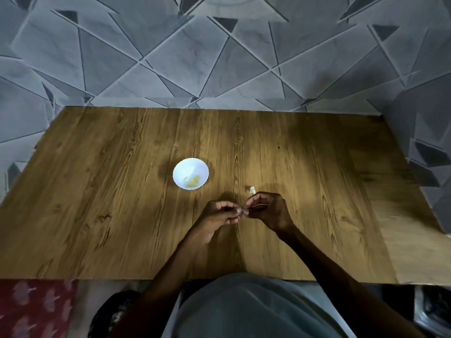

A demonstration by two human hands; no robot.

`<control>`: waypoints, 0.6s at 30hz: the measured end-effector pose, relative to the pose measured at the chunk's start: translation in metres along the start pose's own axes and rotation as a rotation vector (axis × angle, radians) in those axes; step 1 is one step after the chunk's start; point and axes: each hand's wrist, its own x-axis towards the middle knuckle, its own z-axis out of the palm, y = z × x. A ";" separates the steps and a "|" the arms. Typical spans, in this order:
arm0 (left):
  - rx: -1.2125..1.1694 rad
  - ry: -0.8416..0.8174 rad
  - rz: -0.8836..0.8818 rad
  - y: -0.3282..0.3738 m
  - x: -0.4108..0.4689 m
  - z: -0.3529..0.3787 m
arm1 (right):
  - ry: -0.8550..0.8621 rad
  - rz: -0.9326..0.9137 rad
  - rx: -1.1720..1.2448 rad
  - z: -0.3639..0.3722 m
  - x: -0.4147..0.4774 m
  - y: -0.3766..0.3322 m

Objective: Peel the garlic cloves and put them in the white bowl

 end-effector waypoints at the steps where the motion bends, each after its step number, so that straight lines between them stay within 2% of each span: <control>1: 0.011 0.003 0.014 0.001 0.000 0.001 | 0.010 0.018 0.012 0.002 0.000 -0.001; 6: 0.299 0.036 0.206 0.005 -0.004 0.004 | -0.008 0.250 0.313 0.001 -0.002 -0.009; 8: 0.350 0.035 0.254 0.005 -0.003 0.003 | -0.046 0.342 0.395 -0.002 -0.001 -0.010; 10: 0.316 0.024 0.228 0.009 -0.005 0.004 | -0.071 0.371 0.378 -0.004 0.002 -0.012; 14: 0.101 -0.038 0.086 0.017 -0.006 0.005 | 0.014 0.170 0.125 0.002 0.005 -0.014; 18: -0.134 -0.054 -0.122 0.024 -0.002 0.004 | 0.130 -0.219 -0.223 0.007 0.009 -0.013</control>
